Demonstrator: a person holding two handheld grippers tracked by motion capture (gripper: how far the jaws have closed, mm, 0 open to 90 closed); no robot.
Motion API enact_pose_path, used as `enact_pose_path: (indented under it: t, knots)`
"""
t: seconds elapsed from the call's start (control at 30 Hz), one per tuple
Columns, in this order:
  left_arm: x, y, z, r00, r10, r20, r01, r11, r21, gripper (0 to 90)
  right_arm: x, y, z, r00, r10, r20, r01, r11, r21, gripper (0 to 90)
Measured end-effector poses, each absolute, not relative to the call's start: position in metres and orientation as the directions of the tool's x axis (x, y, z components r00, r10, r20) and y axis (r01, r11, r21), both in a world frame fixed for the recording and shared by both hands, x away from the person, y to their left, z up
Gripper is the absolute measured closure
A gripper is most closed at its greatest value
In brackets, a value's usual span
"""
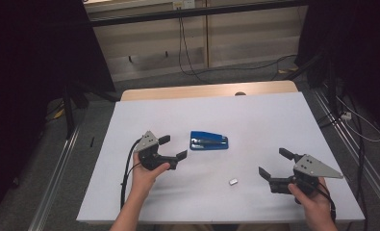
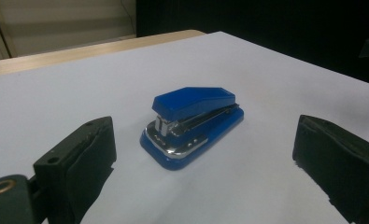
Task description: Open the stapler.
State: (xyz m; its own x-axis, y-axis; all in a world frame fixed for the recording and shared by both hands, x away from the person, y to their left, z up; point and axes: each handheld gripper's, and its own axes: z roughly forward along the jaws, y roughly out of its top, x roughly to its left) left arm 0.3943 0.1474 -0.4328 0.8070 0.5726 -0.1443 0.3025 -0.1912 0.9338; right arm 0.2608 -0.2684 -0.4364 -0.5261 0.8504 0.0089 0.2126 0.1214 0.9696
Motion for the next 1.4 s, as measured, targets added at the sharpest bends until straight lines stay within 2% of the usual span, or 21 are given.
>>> enact_pose_path:
  t: [0.47, 0.67, 0.83, 0.9, 1.1, 1.3, 1.37, 1.4]
  knots:
    - [0.419, 0.136, -0.441, 0.792, 0.601, -0.107, 0.313, -0.250, 0.916, 9.6, 0.261, -0.268, -0.437, -0.530, 0.848, 0.010, 0.219, 0.126, 0.968, 5.2]
    - [0.428, 0.131, -0.446, 0.798, 0.596, -0.083, 0.318, -0.300, 0.900, 12.4, 0.261, -0.266, -0.437, -0.536, 0.844, 0.005, 0.217, 0.132, 0.967, 5.4]
    - [0.433, 0.124, -0.444, 0.801, 0.593, -0.082, 0.303, -0.284, 0.910, 15.2, 0.261, -0.267, -0.437, -0.535, 0.845, 0.009, 0.220, 0.129, 0.967, 5.3]
    - [0.435, 0.122, -0.445, 0.798, 0.593, -0.109, 0.327, -0.274, 0.904, 15.3, 0.261, -0.267, -0.437, -0.537, 0.843, 0.011, 0.220, 0.127, 0.967, 5.4]
    - [0.443, 0.109, -0.446, 0.810, 0.582, -0.076, 0.317, -0.326, 0.890, 17.2, 0.261, -0.267, -0.438, -0.538, 0.843, 0.012, 0.221, 0.127, 0.967, 5.4]
    - [0.453, 0.103, -0.452, 0.815, 0.572, -0.088, 0.344, -0.357, 0.868, 24.8, 0.261, -0.268, -0.438, -0.540, 0.842, 0.014, 0.222, 0.126, 0.967, 5.4]
    - [0.455, 0.102, -0.454, 0.819, 0.567, -0.088, 0.346, -0.366, 0.864, 34.5, 0.262, -0.268, -0.438, -0.538, 0.843, 0.017, 0.224, 0.123, 0.967, 5.5]
    - [0.457, 0.100, -0.456, 0.823, 0.557, -0.113, 0.359, -0.356, 0.863, 34.4, 0.262, -0.269, -0.438, -0.538, 0.843, 0.019, 0.225, 0.122, 0.967, 5.5]
